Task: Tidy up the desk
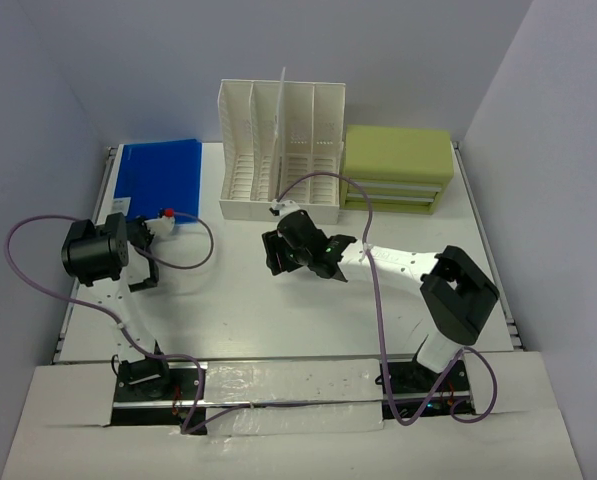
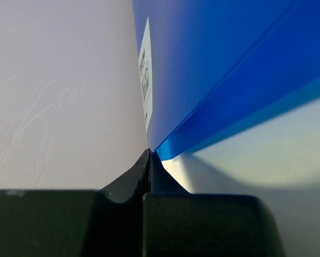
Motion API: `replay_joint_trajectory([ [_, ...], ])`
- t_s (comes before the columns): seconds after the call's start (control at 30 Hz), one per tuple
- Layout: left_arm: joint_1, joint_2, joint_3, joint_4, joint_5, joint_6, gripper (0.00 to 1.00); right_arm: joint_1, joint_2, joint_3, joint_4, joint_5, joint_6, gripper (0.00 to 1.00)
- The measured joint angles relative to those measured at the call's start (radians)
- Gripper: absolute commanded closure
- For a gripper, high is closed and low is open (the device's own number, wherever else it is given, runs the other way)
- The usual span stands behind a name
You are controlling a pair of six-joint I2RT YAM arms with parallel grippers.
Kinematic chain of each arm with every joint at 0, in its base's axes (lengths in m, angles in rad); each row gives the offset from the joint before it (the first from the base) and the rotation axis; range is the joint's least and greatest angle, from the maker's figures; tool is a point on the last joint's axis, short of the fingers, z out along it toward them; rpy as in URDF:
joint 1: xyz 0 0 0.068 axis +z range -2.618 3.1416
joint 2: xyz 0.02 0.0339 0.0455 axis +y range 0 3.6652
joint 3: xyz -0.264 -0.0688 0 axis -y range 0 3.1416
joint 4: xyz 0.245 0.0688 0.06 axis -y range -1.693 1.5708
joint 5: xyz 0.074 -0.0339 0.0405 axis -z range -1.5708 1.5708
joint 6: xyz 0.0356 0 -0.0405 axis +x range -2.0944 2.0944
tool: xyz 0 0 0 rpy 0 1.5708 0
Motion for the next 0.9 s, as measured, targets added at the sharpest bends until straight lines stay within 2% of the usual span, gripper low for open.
replay_joint_trajectory([
  [0.2,-0.002,-0.018,-0.068,0.026,-0.017,0.005,1.00,0.000,0.000,-0.008,0.016,-0.001,0.022,0.37],
  [0.53,-0.002,-0.003,-0.209,0.189,-0.050,0.075,1.00,0.001,0.000,-0.065,0.133,-0.021,0.203,0.38],
  [0.73,-0.002,-0.139,-0.350,0.132,-0.057,-0.023,1.00,0.015,0.000,-0.099,0.188,-0.019,0.275,0.38],
  [0.9,-0.002,-0.334,-0.377,0.018,-0.064,-0.145,1.00,0.035,0.000,-0.099,0.205,-0.020,0.302,0.38],
])
